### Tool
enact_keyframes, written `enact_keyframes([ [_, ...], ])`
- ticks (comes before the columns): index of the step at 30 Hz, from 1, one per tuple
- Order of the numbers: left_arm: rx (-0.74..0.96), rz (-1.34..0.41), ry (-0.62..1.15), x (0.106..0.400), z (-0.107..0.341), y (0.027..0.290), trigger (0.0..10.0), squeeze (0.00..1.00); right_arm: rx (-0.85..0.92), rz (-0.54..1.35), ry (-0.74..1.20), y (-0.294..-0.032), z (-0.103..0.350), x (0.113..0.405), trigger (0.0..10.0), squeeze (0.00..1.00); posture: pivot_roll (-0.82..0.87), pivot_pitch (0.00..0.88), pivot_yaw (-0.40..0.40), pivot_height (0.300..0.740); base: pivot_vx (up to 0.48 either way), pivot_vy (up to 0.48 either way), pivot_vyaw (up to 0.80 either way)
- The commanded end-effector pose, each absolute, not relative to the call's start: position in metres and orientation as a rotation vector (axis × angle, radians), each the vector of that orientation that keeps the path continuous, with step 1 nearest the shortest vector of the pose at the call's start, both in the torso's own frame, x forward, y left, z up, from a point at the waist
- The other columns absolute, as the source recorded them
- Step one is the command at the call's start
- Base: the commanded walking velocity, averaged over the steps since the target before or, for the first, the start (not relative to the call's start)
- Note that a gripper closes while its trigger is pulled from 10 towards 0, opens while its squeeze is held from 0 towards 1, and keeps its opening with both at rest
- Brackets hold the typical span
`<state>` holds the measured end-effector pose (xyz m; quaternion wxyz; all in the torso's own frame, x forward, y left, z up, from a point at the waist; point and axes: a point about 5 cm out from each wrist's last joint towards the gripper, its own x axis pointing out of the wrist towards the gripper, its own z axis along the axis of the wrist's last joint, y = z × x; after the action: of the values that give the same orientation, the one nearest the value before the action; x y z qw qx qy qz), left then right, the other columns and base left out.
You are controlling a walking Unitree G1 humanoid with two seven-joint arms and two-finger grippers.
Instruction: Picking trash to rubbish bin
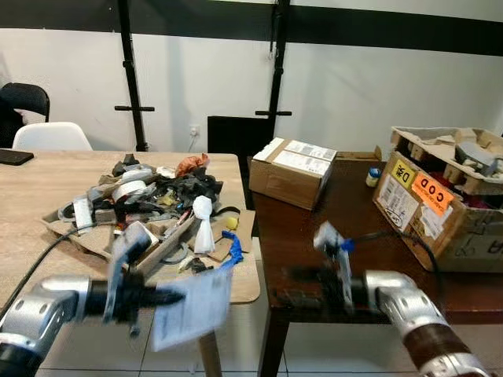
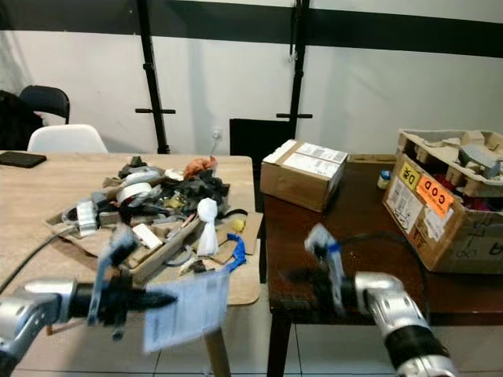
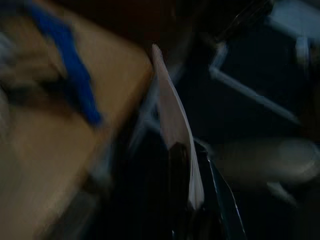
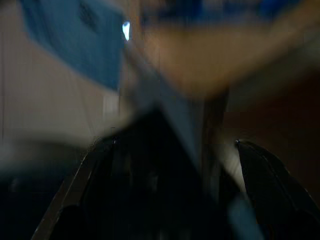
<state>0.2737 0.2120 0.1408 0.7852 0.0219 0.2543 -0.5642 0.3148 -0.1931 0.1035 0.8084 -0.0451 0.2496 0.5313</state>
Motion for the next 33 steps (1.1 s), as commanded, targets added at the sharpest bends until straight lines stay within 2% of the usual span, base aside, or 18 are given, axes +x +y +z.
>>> enact_keyframes([
  [1, 0.091, -1.260, 0.651, 0.266, 0.132, 0.207, 0.0, 0.00, -0.162, 1.164, 0.620, -0.192, 0.091, 0.308, 10.0, 0.00, 0.10, 0.000, -0.050, 0.740, 0.000, 0.000, 0.00],
  [6, 0.170, -1.290, 0.848, 0.251, 0.099, 0.201, 0.0, 0.00, -0.285, 1.124, 0.764, -0.195, 0.067, 0.297, 10.0, 0.00, 0.10, 0.000, -0.051, 0.740, 0.000, 0.000, 0.00],
  [11, 0.160, -1.197, 0.997, 0.240, 0.060, 0.195, 0.0, 0.00, -0.283, 1.092, 0.829, -0.187, 0.043, 0.290, 10.0, 0.00, 0.10, 0.000, -0.049, 0.740, 0.000, 0.000, 0.00],
  [16, 0.172, -1.153, 1.089, 0.229, 0.041, 0.195, 0.0, 0.00, -0.271, 1.072, 0.871, -0.181, 0.028, 0.284, 10.0, 0.00, 0.09, 0.000, -0.048, 0.740, 0.000, 0.000, 0.00],
  [21, 0.273, -1.049, 1.295, 0.197, -0.010, 0.203, 0.0, 0.00, -0.302, 0.935, 1.017, -0.175, -0.025, 0.247, 10.0, 0.00, 0.09, 0.000, -0.047, 0.740, 0.000, 0.000, 0.00],
  [22, 0.273, -1.049, 1.295, 0.197, -0.010, 0.203, 0.0, 0.00, -0.302, 0.935, 1.017, -0.175, -0.025, 0.247, 10.0, 0.00, 0.09, 0.000, -0.047, 0.740, 0.000, 0.000, 0.00],
  [23, 0.299, -0.916, 1.288, 0.197, -0.026, 0.206, 0.0, 0.00, -0.356, 0.773, 1.013, -0.180, -0.038, 0.241, 10.0, 0.00, 0.09, 0.000, -0.047, 0.740, 0.000, 0.000, 0.00],
  [24, 0.299, -0.916, 1.288, 0.197, -0.026, 0.206, 0.0, 0.00, -0.356, 0.773, 1.013, -0.180, -0.038, 0.241, 10.0, 0.00, 0.09, 0.000, -0.047, 0.740, 0.000, 0.000, 0.00],
  [26, 0.252, -0.796, 1.228, 0.198, -0.037, 0.204, 0.0, 0.00, -0.337, 0.649, 1.038, -0.185, -0.048, 0.232, 10.0, 0.00, 0.09, 0.000, -0.045, 0.740, 0.000, 0.000, 0.00],
  [27, 0.211, -0.697, 1.134, 0.201, -0.044, 0.199, 0.0, 0.00, -0.304, 0.558, 1.061, -0.187, -0.056, 0.223, 10.0, 0.00, 0.08, 0.000, -0.043, 0.740, 0.000, 0.000, 0.00],
  [29, 0.208, -0.665, 1.101, 0.203, -0.046, 0.199, 0.0, 0.00, -0.297, 0.535, 1.065, -0.187, -0.058, 0.221, 10.0, 0.00, 0.08, 0.000, -0.043, 0.740, 0.000, 0.000, 0.00],
  [30, 0.180, -0.585, 1.019, 0.208, -0.047, 0.197, 0.0, 0.00, -0.263, 0.460, 1.063, -0.187, -0.062, 0.217, 10.0, 0.00, 0.08, 0.000, -0.046, 0.740, 0.000, 0.000, 0.00],
  [33, 0.156, -0.540, 0.977, 0.210, -0.047, 0.197, 0.0, 0.00, -0.239, 0.416, 1.062, -0.187, -0.064, 0.215, 10.0, 0.00, 0.08, 0.000, -0.046, 0.740, 0.000, 0.000, 0.00],
])
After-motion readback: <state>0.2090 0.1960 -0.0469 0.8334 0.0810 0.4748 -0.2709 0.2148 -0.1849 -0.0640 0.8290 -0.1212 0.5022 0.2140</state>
